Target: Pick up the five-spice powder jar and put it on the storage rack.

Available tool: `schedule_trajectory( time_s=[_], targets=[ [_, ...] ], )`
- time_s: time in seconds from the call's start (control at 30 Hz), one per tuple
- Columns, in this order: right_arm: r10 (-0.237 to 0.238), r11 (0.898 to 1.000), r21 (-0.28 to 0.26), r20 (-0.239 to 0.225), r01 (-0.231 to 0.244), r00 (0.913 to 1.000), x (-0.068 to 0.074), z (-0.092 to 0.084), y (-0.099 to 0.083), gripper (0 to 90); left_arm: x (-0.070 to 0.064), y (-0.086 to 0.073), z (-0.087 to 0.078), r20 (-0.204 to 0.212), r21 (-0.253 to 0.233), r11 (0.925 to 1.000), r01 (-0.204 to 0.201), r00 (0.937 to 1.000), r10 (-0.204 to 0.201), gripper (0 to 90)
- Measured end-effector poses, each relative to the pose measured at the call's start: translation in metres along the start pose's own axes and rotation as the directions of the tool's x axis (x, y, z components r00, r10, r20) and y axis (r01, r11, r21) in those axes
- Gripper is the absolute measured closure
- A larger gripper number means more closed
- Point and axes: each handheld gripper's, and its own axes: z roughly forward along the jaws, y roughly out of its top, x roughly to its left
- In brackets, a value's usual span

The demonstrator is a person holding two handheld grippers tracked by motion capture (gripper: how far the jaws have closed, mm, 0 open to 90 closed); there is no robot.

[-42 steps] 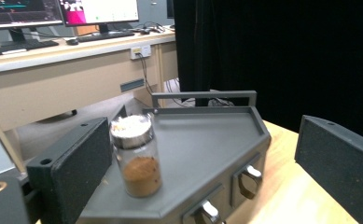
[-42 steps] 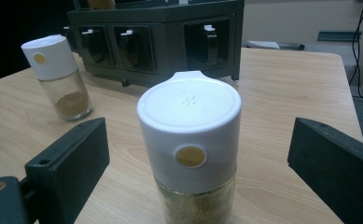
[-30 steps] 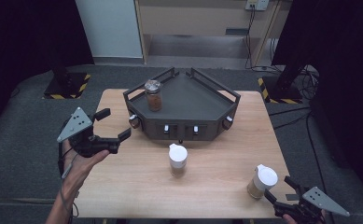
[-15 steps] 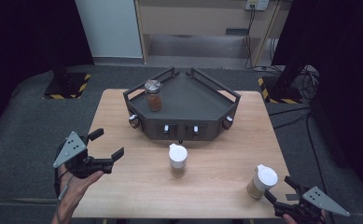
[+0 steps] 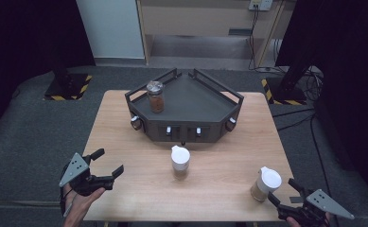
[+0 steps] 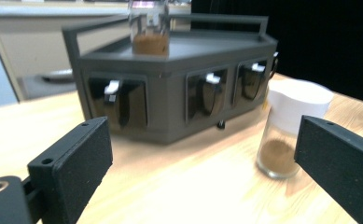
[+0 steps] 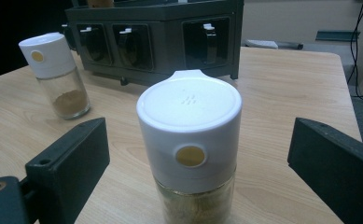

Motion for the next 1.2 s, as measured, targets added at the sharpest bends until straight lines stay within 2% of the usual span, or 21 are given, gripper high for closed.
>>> schedule_trajectory(
  time_s=[0.3,0.53,0.8,1.2],
  targets=[
    [-0.003,1.0,0.0,0.0,0.003,1.0,0.0,0.0,0.0,5.3,0.006,-0.024,0.001,0.008,0.053,0.9981,0.03,0.9995,-0.031,2.7],
    [-0.003,1.0,0.0,0.0,0.003,1.0,0.0,0.0,0.0,5.4,0.011,-0.035,0.001,0.029,0.056,0.998,0.031,0.9991,-0.032,2.6],
    [-0.006,1.0,-0.001,-0.004,0.006,1.0,0.0,0.0,0.0,5.4,0.012,-0.039,0.0,0.052,0.049,0.9988,-0.006,0.9986,0.004,3.2],
    [-0.006,1.0,-0.001,-0.006,0.006,1.0,0.0,0.0,0.0,5.4,0.014,-0.04,-0.001,0.068,0.06,0.9982,0.001,0.9976,-0.005,2.9]
  ],
)
